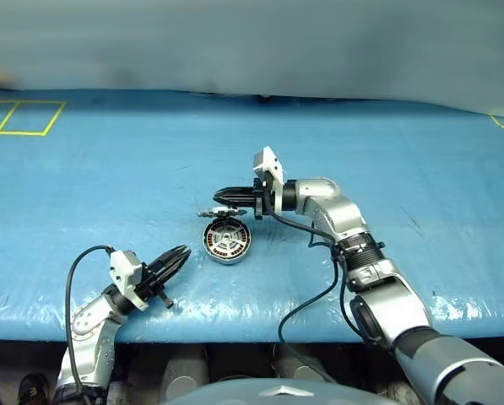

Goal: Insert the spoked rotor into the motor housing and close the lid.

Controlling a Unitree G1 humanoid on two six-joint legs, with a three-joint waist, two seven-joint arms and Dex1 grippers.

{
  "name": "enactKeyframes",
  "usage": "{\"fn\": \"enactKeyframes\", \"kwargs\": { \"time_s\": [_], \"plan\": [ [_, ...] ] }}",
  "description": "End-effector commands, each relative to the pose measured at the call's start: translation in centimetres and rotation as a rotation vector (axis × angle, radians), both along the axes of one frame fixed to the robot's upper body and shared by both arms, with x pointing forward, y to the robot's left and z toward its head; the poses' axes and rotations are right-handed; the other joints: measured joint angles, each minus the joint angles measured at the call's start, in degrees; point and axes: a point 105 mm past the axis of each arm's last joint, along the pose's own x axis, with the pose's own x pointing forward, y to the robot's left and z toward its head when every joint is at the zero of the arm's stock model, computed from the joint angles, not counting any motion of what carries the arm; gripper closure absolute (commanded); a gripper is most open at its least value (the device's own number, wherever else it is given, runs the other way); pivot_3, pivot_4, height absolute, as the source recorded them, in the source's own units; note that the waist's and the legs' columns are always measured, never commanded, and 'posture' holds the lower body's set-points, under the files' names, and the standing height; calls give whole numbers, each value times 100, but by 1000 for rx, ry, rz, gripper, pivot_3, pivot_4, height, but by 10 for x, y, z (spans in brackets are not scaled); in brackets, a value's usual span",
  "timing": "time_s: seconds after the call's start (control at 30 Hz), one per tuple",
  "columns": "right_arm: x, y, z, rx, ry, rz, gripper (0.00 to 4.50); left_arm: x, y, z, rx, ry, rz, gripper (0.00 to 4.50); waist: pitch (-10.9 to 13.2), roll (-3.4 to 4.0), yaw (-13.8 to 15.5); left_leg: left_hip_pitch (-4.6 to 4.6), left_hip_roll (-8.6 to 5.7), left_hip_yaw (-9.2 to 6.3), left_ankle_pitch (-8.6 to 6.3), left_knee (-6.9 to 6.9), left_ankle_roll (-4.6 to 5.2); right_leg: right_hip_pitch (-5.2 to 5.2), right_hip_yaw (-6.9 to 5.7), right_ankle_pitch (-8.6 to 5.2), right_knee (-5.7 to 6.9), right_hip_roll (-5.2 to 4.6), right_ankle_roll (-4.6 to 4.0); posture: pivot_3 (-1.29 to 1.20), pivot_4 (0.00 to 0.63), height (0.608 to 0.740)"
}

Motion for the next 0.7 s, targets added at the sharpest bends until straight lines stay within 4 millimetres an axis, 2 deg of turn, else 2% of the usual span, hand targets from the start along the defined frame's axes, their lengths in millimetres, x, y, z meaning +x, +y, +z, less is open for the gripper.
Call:
{"fn": "enactKeyframes", "kwargs": {
  "time_s": [0.03, 0.17, 0.33, 0.57, 0.67, 0.7],
  "plan": [
    [-22, 0, 0, -35, -37, 105, 4180, 0, 1, 8, 0, -42, 7, 3957, 0, 0, -3, 0, 0, 0, 0, 0, 0, 0, 0, 0, 0, 0, 0, 0, 150, 740],
    [-39, -1, -25, -131, -48, 122, 4180, 1, 2, 8, 2, -37, 6, 3957, 0, 0, -10, 2, 2, 1, 0, 0, 0, -2, 0, -1, 2, 2, 0, 0, 150, 740],
    [-35, -2, -45, -157, -24, 12, 4180, 3, 1, 8, 1, -34, -1, 3957, 0, 0, -10, 5, 1, 4, 1, 4, -1, 1, 1, -3, 4, 2, -3, 0, 150, 740],
    [-35, -3, -54, -71, 21, -139, 4180, 4, -3, 8, 2, -31, -23, 3957, -4, -6, -3, 11, 1, 5, 1, 3, -2, 8, 2, -5, 3, 1, -4, 0, 150, 740],
    [-36, -3, -47, 10, 23, -201, 4180, 4, -5, 9, -1, -35, -27, 3957, -4, -7, -1, 12, 2, 3, 1, 0, -2, 9, 1, -5, 3, 2, -4, 0, 150, 740],
    [-37, -3, -39, 57, 1, -219, 4180, 4, -5, 9, -2, -36, -29, 3957, -4, -7, -2, 12, 2, 3, 1, 0, -2, 9, 1, -5, 3, 2, -4, 0, 150, 740]
  ]
}}
